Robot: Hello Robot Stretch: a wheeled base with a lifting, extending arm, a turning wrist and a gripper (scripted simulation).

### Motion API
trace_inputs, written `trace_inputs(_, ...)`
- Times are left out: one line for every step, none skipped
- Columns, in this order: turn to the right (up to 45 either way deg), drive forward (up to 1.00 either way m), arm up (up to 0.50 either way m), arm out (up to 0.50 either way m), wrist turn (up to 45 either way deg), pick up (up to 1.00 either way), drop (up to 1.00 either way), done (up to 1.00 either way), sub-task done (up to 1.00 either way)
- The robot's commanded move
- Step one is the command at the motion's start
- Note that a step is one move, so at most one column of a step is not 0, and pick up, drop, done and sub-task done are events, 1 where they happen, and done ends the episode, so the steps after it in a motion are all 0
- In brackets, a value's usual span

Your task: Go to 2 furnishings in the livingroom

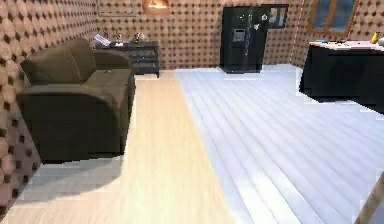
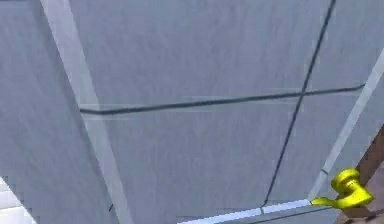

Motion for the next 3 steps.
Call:
trace_inputs(0.0, 0.75, 0.0, 0.0, 0.0, 0.0, 0.0, 0.0, 0.0)
trace_inputs(-9.0, 0.0, 0.0, 0.0, 0.0, 0.0, 0.0, 0.0, 0.0)
trace_inputs(0.0, 0.3, 0.0, 0.0, 0.0, 0.0, 0.0, 0.0, 0.0)
